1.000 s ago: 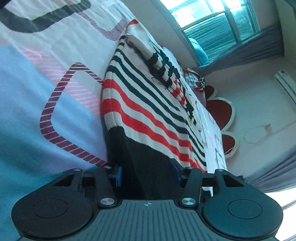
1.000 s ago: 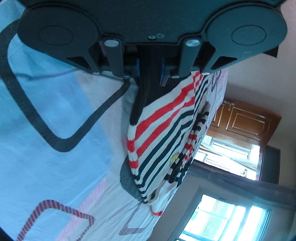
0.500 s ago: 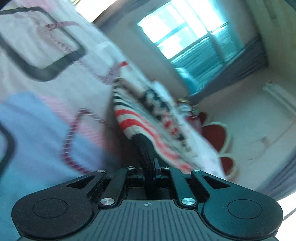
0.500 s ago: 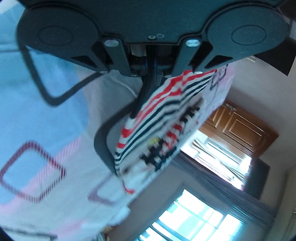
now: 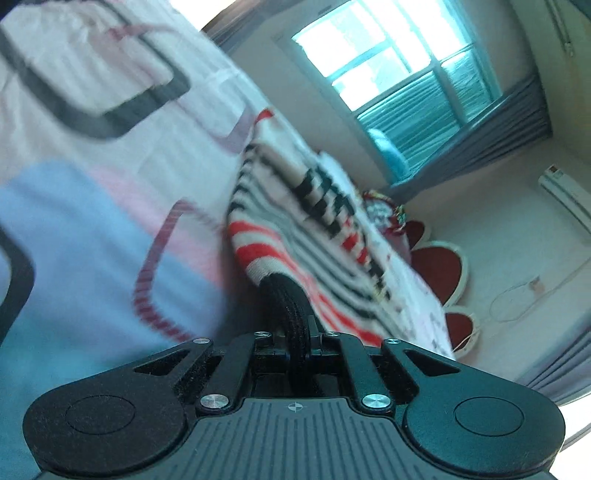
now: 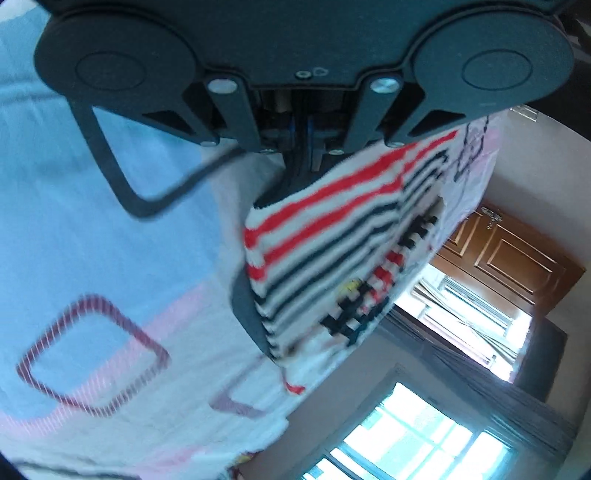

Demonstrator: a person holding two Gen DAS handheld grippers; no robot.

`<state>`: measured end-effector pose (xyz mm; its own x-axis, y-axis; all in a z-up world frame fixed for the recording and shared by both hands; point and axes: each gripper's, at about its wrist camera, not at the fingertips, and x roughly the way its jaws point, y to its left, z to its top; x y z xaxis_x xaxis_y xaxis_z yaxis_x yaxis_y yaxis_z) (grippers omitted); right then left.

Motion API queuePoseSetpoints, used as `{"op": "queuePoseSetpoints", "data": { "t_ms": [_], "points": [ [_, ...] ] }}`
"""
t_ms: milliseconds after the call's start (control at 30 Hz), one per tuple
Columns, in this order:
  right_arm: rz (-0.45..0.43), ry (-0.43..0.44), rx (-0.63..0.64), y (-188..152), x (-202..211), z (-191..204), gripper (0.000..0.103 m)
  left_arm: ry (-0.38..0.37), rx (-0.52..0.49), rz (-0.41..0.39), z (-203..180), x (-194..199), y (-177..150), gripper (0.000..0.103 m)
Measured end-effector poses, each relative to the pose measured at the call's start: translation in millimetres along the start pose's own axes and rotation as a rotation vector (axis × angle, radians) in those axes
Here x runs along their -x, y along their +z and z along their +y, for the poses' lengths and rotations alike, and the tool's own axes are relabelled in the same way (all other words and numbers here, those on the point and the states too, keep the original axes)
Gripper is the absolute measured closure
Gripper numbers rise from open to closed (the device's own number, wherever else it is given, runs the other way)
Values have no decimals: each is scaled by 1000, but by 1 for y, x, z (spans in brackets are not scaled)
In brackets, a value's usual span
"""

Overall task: Fold small clothes
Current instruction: 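Carry the held hem over the sweater with both tools and lower it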

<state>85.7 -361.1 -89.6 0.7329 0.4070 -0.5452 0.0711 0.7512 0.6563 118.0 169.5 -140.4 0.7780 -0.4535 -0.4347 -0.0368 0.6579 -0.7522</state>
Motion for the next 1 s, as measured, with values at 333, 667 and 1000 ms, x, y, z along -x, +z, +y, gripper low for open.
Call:
{"op": "queuePoseSetpoints", "data": {
  "t_ms": [333, 667, 1000],
  "points": [
    [-133, 50, 138, 79, 12, 61, 97, -101, -121, -86, -73, -12, 84, 97],
    [-191, 83, 209, 195, -50, 100, 97, -90, -224, -117, -130, -84, 186, 97],
    [-84, 102, 99, 280, -180, 61, 97, 43, -201, -9, -105, -221, 255, 97]
  ]
}}
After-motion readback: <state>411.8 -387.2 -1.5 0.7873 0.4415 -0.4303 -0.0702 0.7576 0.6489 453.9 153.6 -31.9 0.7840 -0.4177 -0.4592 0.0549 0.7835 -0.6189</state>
